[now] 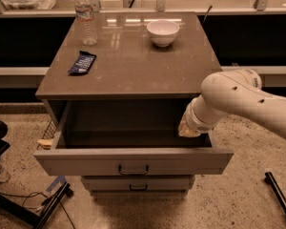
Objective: Open top drawer
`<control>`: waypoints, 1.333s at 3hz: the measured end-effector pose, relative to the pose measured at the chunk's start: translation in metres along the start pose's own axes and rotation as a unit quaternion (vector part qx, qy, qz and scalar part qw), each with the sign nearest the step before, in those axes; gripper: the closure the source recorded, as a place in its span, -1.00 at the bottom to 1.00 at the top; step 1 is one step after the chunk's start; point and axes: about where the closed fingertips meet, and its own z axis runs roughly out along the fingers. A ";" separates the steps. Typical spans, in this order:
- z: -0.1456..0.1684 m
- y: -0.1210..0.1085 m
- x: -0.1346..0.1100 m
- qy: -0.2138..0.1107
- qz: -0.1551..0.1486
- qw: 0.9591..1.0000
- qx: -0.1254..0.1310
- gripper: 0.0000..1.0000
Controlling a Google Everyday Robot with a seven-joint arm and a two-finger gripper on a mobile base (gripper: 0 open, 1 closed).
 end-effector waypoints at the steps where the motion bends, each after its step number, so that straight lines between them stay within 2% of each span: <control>1: 0.002 0.001 0.000 0.000 0.001 1.000 -0.001 1.00; 3: 0.037 0.052 0.006 -0.017 0.031 0.999 -0.030 1.00; 4: 0.034 0.052 0.005 -0.016 0.032 0.999 -0.030 1.00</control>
Offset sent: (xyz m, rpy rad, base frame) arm -0.0403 0.0097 -0.0686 0.0726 0.1023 -0.0363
